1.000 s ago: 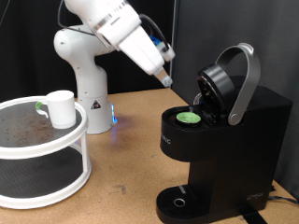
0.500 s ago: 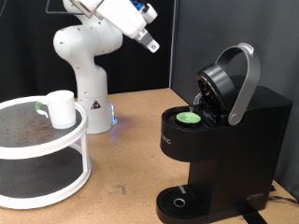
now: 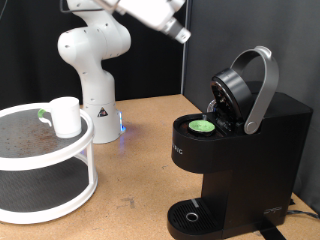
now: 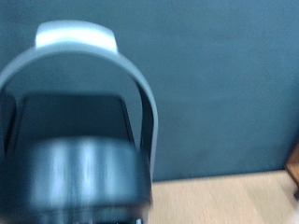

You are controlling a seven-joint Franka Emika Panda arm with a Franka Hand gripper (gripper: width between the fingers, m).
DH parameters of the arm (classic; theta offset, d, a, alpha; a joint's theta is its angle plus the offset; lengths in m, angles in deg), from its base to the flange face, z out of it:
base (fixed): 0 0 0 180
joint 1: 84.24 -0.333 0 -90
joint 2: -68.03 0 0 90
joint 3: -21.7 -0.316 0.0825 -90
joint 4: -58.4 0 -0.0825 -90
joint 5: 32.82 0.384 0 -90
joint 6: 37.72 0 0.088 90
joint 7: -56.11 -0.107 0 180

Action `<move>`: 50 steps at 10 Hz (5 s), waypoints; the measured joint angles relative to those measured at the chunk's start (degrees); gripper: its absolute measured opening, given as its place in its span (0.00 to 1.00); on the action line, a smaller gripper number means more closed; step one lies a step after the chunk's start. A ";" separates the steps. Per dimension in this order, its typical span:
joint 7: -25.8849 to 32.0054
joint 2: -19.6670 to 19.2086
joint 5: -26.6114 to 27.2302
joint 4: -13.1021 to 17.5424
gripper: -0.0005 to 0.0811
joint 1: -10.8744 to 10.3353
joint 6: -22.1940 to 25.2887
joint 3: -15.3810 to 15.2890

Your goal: Make a cup of coffee with the keurig machine

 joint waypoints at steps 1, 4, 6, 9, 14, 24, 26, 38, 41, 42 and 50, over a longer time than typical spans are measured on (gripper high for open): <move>-0.62 -0.28 0.21 1.19 0.99 -0.89 1.20 -0.52; -4.29 -1.98 -0.15 3.45 0.99 -2.70 2.10 -3.66; -5.50 -2.76 -0.52 3.91 0.99 -2.60 1.09 -4.75; -4.84 -2.93 6.31 4.08 0.99 -3.54 1.16 -4.85; -7.41 -5.70 8.22 6.81 0.99 -6.52 -3.19 -10.39; -12.99 -12.25 5.76 9.16 0.88 -8.13 -9.93 -18.49; -12.99 -12.58 5.27 8.81 0.49 -8.10 -9.64 -18.46; -10.68 -11.03 2.42 6.42 0.01 -5.61 -4.02 -14.14; -11.35 -10.29 0.30 6.37 0.01 -4.31 -1.94 -12.88; -11.93 -10.00 -1.04 6.42 0.01 -3.84 -1.54 -12.73; -7.55 -7.40 -13.60 2.87 0.01 1.78 1.02 -9.05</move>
